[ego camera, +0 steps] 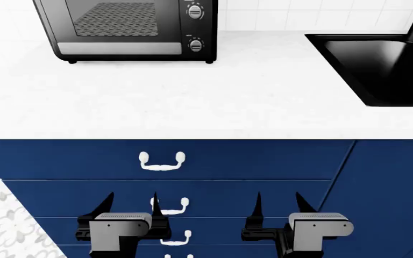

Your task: Open the toaster oven door.

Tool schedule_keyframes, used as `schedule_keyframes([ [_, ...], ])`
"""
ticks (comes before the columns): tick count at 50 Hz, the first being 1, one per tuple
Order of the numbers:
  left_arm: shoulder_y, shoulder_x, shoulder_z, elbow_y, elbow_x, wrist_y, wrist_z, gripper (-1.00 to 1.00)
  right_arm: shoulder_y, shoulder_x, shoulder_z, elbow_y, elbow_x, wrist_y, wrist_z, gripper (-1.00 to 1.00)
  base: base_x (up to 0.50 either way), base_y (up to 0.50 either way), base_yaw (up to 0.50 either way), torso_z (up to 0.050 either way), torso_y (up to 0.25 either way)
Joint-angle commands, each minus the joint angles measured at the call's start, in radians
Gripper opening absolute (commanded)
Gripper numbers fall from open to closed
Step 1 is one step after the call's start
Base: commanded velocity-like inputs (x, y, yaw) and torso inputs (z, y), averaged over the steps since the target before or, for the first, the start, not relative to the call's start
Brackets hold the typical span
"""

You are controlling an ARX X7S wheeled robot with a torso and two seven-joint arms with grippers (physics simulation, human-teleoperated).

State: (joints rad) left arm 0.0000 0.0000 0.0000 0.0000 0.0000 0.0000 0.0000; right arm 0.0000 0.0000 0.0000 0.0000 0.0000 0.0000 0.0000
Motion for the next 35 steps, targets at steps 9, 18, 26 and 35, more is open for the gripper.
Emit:
schedule_keyframes([
  [9,0.002,-0.042,0.063,-0.014,-0.057,0.006,-0.013,1.0,0.006,0.037,-0.054,0.035,0.056,-0.002,0.043,1.0,0.0,0.0,0.0,0.0,0.0],
  [18,0.006,-0.064,0.073,0.071,-0.102,-0.06,-0.028,1.0,0.021,0.058,-0.079,0.028,0.068,0.015,0.062,1.0,0.0,0.0,0.0,0.04,0.031],
  [26,-0.02,-0.099,0.078,0.207,-0.116,-0.196,-0.046,1.0,0.071,0.08,-0.093,-0.056,0.077,0.115,0.073,1.0,0.0,0.0,0.0,0.05,0.017],
  [35,-0.106,-0.155,0.052,0.428,-0.18,-0.477,-0.049,1.0,0.168,0.117,-0.089,-0.204,0.098,0.299,0.084,1.0,0.0,0.0,0.0,0.05,0.016],
])
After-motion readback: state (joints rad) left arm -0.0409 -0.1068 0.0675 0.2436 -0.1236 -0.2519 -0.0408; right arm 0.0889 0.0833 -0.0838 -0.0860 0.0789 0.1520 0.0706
